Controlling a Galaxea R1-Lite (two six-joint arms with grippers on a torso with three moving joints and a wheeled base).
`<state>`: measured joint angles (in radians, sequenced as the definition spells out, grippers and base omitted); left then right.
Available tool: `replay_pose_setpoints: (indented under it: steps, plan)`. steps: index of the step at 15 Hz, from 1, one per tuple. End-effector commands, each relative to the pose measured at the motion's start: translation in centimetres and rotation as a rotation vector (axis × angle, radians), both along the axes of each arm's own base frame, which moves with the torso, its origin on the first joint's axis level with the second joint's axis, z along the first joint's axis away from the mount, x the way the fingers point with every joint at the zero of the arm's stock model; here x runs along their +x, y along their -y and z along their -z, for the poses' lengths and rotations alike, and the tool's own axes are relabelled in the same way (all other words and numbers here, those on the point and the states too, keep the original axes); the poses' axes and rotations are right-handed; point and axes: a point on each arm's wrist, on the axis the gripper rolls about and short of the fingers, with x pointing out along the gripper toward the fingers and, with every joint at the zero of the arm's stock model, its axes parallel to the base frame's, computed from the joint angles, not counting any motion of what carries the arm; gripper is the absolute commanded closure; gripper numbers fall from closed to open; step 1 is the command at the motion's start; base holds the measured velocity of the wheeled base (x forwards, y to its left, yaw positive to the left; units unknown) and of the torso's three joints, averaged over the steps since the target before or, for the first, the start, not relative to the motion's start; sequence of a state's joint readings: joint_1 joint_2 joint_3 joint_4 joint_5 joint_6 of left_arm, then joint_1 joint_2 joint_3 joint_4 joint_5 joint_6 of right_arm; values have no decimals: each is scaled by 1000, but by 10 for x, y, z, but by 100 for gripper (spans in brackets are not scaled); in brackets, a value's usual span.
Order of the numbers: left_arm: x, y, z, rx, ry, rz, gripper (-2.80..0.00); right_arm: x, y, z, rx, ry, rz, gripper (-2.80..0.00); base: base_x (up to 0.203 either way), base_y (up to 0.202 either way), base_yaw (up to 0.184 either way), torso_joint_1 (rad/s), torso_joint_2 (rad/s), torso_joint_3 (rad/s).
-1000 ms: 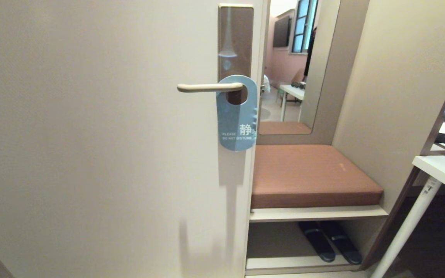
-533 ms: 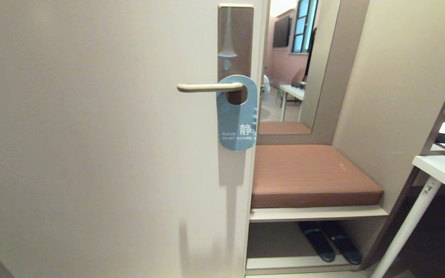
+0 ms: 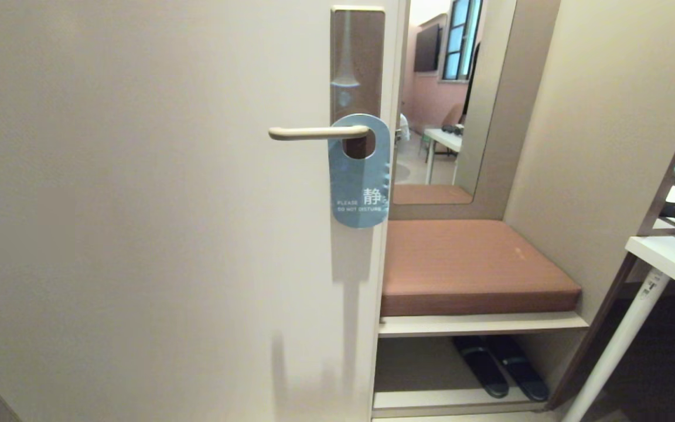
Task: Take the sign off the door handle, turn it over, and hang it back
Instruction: Take down the sign
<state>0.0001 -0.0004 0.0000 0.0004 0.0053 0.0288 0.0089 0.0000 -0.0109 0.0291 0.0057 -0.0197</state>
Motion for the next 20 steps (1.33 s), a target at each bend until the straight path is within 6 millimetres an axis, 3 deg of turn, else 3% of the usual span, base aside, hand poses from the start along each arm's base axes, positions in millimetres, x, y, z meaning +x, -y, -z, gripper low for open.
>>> replay_pose_setpoints:
  steps: [1,8,11,16,20]
  plan:
    - [0,0,0,0,0,-2,0,0,0,0,-3,0,-2,0,0,0,0,0,0,0]
    - [0,0,0,0,0,-1,0,0,0,-1,-8,-3,4,0,0,0,0,0,0,0]
    - [0,0,0,0,0,0,0,-5,0,-11,-9,0,-4,0,0,0,0,0,0,0]
    - [0,0,0,0,0,-2,0,-14,0,-35,0,-34,-12,0,0,0,0,0,0,0]
    - [0,0,0,0,0,-1,0,11,0,-79,7,-95,-14,0,0,0,0,0,0,0]
